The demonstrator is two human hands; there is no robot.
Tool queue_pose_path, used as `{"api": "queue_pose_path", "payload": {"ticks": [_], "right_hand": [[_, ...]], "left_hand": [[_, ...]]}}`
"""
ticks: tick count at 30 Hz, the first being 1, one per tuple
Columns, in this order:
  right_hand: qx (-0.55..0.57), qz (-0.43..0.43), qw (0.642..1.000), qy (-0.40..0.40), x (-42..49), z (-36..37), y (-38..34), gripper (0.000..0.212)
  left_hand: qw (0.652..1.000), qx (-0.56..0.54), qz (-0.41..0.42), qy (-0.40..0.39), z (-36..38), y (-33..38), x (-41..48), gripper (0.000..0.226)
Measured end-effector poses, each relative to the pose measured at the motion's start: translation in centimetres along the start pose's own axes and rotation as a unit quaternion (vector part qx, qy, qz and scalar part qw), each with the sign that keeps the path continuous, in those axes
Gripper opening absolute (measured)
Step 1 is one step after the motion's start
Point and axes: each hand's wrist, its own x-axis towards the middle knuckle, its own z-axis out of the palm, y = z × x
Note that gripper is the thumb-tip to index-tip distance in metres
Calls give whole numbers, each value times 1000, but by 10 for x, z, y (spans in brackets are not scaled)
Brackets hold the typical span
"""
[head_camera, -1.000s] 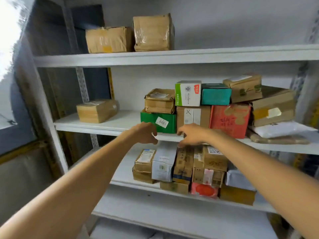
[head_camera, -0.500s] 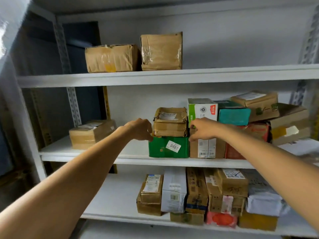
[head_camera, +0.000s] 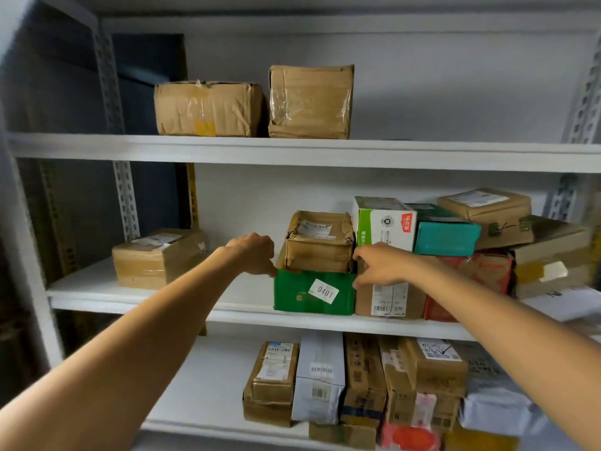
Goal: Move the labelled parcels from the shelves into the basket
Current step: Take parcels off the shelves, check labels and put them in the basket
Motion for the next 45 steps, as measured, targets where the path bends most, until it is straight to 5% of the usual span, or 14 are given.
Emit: {"api": "queue_pose_path", "payload": {"ticks": [10,15,24,29,32,34,38,41,45], "right_hand": [[57,20,998,14,14,6,-6,40],[156,52,985,55,25,19,-20,33],[395,115,896,167,26,44,-32,61],[514,119,820,221,1,52,-48,51],[515,128,808,255,-6,58,-53,34],[511,136,812,248,-1,57,-53,30],[486,144,829,237,16,49,-49,42],[477,146,839,217,24,47,-42,47],[478,144,851,165,23,53,-35,88]], "left_hand": [[996,-83,1,29,11,-2,43,59],[963,-267,-5,25,22,5,57,50],[873,-474,17,109,23,14,33,54],[815,-539,-40,208,41,12,17,50],[803,-540,-78,238,59,8,12,54],[809,-546,-69,206,62,5,14,53],[729,-683,-2,43,56,-10,22,71],[725,-688,33,-1,59,-20,23,89],[720,-689,77,-31,78,-25,22,94]]}}
